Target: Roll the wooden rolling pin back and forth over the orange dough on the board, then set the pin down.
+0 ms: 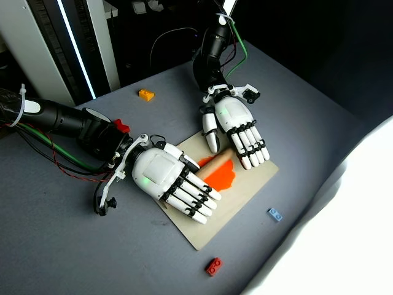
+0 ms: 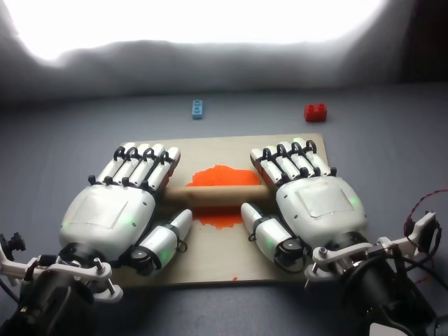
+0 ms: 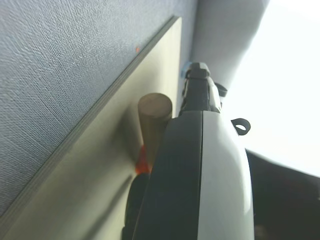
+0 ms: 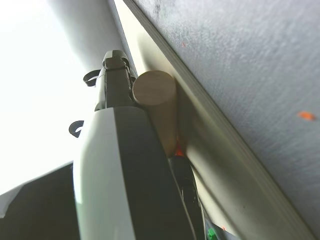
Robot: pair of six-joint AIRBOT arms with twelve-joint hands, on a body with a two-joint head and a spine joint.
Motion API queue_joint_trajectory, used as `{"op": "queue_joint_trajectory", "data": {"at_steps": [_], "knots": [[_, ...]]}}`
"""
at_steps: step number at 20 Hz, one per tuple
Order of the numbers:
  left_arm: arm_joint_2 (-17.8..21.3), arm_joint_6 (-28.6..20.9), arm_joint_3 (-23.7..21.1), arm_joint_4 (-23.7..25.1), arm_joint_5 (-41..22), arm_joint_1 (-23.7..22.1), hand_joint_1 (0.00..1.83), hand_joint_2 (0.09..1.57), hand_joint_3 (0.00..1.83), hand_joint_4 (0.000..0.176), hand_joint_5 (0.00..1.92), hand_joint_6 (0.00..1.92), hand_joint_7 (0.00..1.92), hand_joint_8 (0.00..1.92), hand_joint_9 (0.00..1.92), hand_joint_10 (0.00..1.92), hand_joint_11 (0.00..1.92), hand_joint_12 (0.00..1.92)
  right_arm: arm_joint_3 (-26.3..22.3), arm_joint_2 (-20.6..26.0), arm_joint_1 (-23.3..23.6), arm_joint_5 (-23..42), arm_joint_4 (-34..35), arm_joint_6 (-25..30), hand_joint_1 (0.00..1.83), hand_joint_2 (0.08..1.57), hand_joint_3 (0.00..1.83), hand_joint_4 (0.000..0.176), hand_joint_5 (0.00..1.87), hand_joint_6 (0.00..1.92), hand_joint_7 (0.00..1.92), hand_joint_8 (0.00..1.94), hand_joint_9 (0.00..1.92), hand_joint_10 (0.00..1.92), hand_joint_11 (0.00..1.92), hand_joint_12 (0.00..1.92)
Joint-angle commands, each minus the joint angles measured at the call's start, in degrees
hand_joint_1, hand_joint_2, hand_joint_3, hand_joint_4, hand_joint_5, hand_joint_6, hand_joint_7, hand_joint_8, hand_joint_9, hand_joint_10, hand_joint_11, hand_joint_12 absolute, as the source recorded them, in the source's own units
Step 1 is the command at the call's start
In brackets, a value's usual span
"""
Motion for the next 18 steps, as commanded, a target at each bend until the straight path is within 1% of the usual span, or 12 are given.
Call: {"op": "queue_joint_trajectory", "data": {"at_steps": [1, 9, 18], "knots": [[-0.09, -0.08, 0.39, 2.58, -5.91, -0.61, 0.00, 1.52, 0.00, 0.000, 0.00, 0.00, 0.01, 0.00, 0.00, 0.00, 0.00, 0.00, 0.38, 0.10, 0.65, -4.81, -3.17, -0.11, 0.00, 1.53, 0.00, 0.000, 0.15, 0.00, 0.12, 0.00, 0.07, 0.00, 0.00, 0.00], [-0.73, -0.98, 2.00, 2.37, -5.25, -1.12, 0.00, 1.52, 0.00, 0.000, 0.00, 0.00, 0.00, 0.00, 0.00, 0.00, 0.00, 0.00, 1.64, -0.02, 1.32, -4.54, -2.95, 0.40, 0.00, 1.53, 0.00, 0.000, 0.17, 0.01, 0.14, 0.01, 0.10, 0.01, 0.02, 0.01], [-1.53, -1.73, 3.61, 2.00, -4.20, -1.84, 0.00, 1.52, 0.00, 0.000, 0.00, 0.00, 0.00, 0.00, 0.00, 0.00, 0.00, 0.00, 2.44, -0.06, 1.56, -3.79, -2.52, 0.75, 0.00, 1.54, 0.00, 0.000, 0.15, 0.00, 0.13, 0.00, 0.07, 0.00, 0.00, 0.00]]}}
